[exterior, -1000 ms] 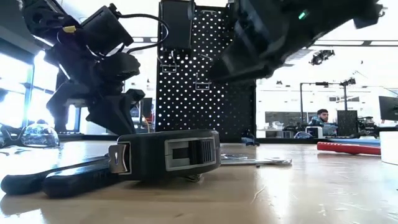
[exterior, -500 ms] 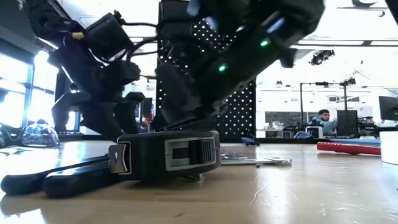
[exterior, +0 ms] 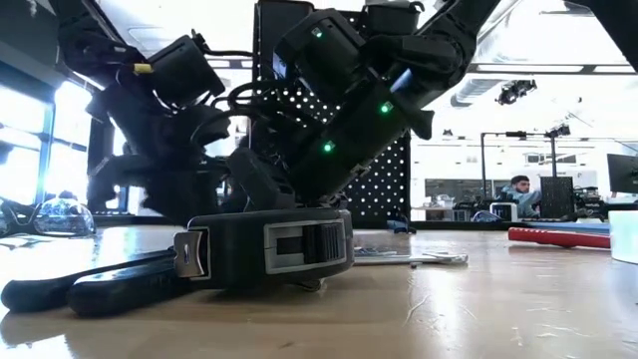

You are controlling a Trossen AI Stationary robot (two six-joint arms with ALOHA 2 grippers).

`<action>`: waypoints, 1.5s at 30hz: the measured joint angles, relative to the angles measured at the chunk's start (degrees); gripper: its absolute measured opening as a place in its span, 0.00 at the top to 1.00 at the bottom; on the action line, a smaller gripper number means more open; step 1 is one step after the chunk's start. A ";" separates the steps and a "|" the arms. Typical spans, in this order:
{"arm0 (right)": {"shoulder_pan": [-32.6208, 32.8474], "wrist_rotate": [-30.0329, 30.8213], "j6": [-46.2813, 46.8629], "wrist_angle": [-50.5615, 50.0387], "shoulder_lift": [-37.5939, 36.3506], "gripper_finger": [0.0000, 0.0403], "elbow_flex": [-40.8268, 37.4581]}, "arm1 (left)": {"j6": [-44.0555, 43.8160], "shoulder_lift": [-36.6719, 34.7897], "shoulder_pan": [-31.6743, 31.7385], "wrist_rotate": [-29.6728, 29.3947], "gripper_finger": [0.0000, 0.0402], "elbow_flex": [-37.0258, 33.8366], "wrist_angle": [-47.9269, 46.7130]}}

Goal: Hang tools onto peg board
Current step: Hang the top silver wrench on the pegboard

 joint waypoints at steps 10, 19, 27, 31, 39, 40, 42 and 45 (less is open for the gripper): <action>-0.30 0.52 -1.39 -2.27 0.70 0.95 -0.13 | 2.00 0.10 -0.04 -0.03 1.00 -0.13 1.94; -0.31 0.56 -2.52 -2.37 0.79 0.95 -0.24 | 1.20 -0.58 -0.12 -0.62 1.00 -0.22 2.38; 0.82 1.85 -2.84 -2.19 0.81 0.95 -0.24 | 0.49 -2.65 -0.08 0.82 0.87 -0.35 1.50; 1.37 2.90 -3.11 -1.50 0.85 0.95 -0.27 | 0.49 -2.43 -0.01 2.44 0.73 -0.37 1.48; 2.61 4.44 -5.48 0.83 0.32 0.95 -0.47 | -0.84 -0.68 1.16 -0.22 0.54 -0.30 3.01; 2.63 4.40 -5.53 0.97 0.07 0.95 -0.48 | -1.06 -0.52 1.24 -0.32 0.53 -0.28 3.20; 2.61 4.06 -5.54 0.81 -0.32 0.95 -0.55 | -1.13 -0.20 1.23 -0.65 0.53 -0.28 3.88; 2.56 3.95 -5.98 0.66 -0.95 0.95 -0.61 | -0.86 -0.16 1.21 -0.80 0.56 -0.28 4.15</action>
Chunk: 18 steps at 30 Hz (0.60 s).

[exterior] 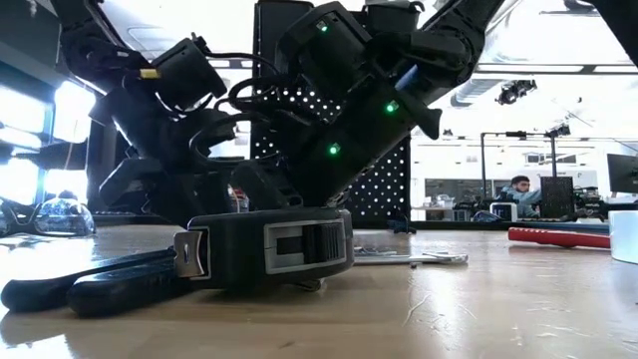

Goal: Hang tools onto peg board
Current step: Hang the top silver wrench on the pegboard

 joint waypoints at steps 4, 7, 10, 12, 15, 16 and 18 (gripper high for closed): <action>0.00 0.17 -0.63 0.33 -0.32 0.95 0.06 | 0.11 0.00 -0.07 0.21 0.61 0.00 -0.12; 0.16 -0.12 -2.03 1.13 -0.46 0.99 1.46 | 0.19 0.02 -0.02 0.92 0.65 0.00 0.00; 0.71 -0.41 -4.05 1.80 -0.89 0.99 3.24 | 0.21 0.04 -0.02 1.05 0.68 0.00 0.00; 0.85 -0.61 -4.86 1.36 -0.89 0.99 4.41 | 0.24 0.04 -0.02 1.07 0.69 0.00 0.00; 0.90 0.03 -6.06 -0.51 -0.89 0.99 6.45 | 0.18 0.35 -0.02 1.24 0.73 0.00 0.00; 0.84 0.17 -6.52 -1.35 -0.89 0.99 7.10 | -0.10 0.46 -0.02 1.29 0.75 0.00 -0.02; 0.86 0.36 -7.04 -3.66 -0.89 0.99 8.18 | -0.16 0.89 -0.02 1.53 0.79 0.12 -0.39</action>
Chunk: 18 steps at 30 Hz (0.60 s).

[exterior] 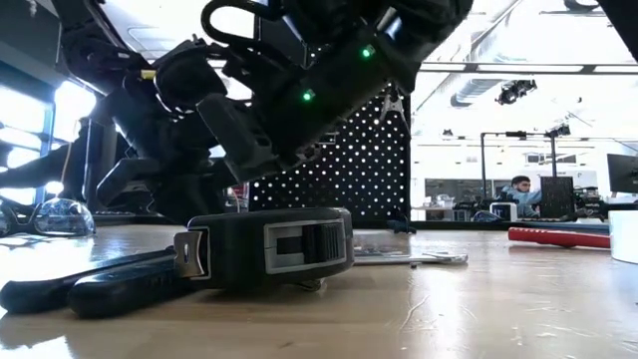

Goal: Hang tools onto peg board
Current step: Hang the top silver wrench on the pegboard

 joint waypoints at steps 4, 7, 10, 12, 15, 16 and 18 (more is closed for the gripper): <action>0.06 0.06 -0.01 -2.07 0.00 0.99 1.09 | 0.45 1.17 0.00 0.84 0.91 0.05 -0.38; -0.01 0.56 0.72 -3.37 0.00 1.00 1.09 | 1.18 1.58 -0.39 0.77 0.97 0.05 -0.18; 0.04 2.35 2.74 -5.57 0.00 1.00 1.09 | 1.31 1.63 -0.50 0.57 0.97 0.05 -0.17; 0.17 2.68 4.12 -7.99 0.00 1.00 1.09 | 1.33 1.67 -0.50 0.60 0.97 0.03 -0.32; 0.44 2.86 5.78 -10.93 0.00 1.00 1.09 | 1.23 1.71 -0.52 0.61 0.97 0.01 -0.60; 0.61 3.06 6.03 -11.61 0.00 1.00 1.09 | 1.06 1.71 -0.52 0.61 0.97 0.00 -0.58; 1.17 3.19 6.20 -12.86 0.00 1.00 1.09 | 0.81 1.72 -0.54 0.61 0.97 -0.01 -0.62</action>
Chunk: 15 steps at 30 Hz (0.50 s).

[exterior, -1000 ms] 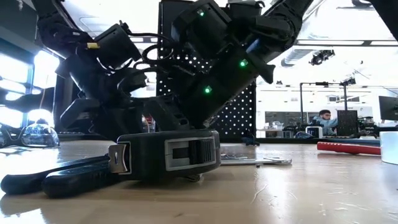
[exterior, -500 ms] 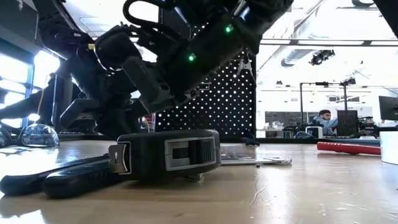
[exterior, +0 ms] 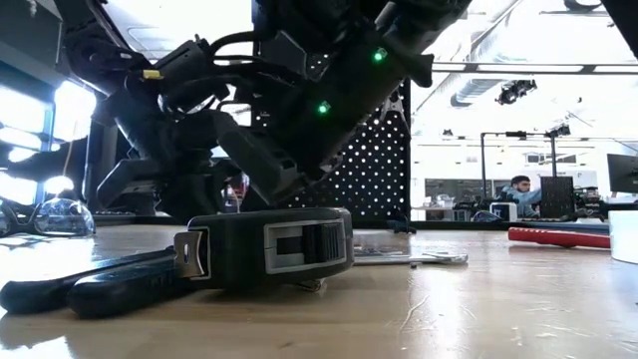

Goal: Hang tools onto peg board
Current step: Hang the top silver wrench on the pegboard

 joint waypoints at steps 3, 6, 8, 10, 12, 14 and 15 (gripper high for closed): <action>0.75 0.02 0.03 -1.43 -0.21 0.97 0.00 | -0.52 -0.15 -0.01 -0.01 0.97 0.00 -0.17; 1.41 1.26 0.80 -3.70 -0.83 0.91 0.00 | -1.41 -1.03 -0.30 -0.06 0.97 -0.02 -0.24; 1.64 2.45 1.15 -4.91 -1.29 0.85 0.00 | -1.52 -1.97 -0.75 -0.45 0.97 0.00 -0.58; 1.62 3.01 1.77 -5.98 -1.62 0.79 0.00 | -1.77 -2.91 -1.31 -1.25 0.97 0.04 -2.01; 1.54 1.59 2.01 -6.49 -2.13 0.73 0.00 | -1.80 -3.61 -1.84 -2.18 0.97 1.09 -4.96; 1.17 -0.92 2.97 -6.31 -2.25 0.70 0.02 | -1.50 -4.08 -2.53 -3.44 0.97 2.40 -8.10; 0.92 -2.18 3.38 -6.43 -2.25 0.70 0.02 | -1.30 -4.12 -2.90 -4.08 0.97 3.12 -9.63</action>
